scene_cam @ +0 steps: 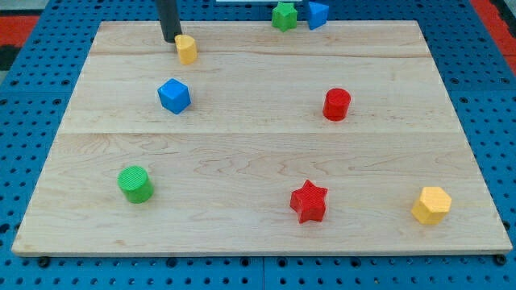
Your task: Move your arm below the red star
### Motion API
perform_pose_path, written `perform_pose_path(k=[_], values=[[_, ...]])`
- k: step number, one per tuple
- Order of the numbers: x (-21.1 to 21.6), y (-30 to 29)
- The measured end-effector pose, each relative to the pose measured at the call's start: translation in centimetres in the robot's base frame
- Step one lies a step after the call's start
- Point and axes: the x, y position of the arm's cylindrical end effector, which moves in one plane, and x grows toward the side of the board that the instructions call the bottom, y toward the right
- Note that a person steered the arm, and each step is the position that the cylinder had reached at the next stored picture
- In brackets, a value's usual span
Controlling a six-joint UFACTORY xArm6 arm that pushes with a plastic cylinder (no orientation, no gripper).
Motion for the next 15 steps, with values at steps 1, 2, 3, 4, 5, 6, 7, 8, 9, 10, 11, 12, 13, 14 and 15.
perform_pose_path(k=[1,2,3,4,5,6,7,8,9,10,11,12,13,14,15], values=[[1.0,2.9],[1.4,4.7],[1.0,4.6],[-0.8,4.5],[-0.9,4.7],[-1.2,6.9],[-1.2,7.2],[-1.1,8.9],[2.0,15.1],[7.2,19.6],[13.0,19.6],[17.5,17.9],[22.3,13.1],[26.2,8.3],[29.5,4.8]])
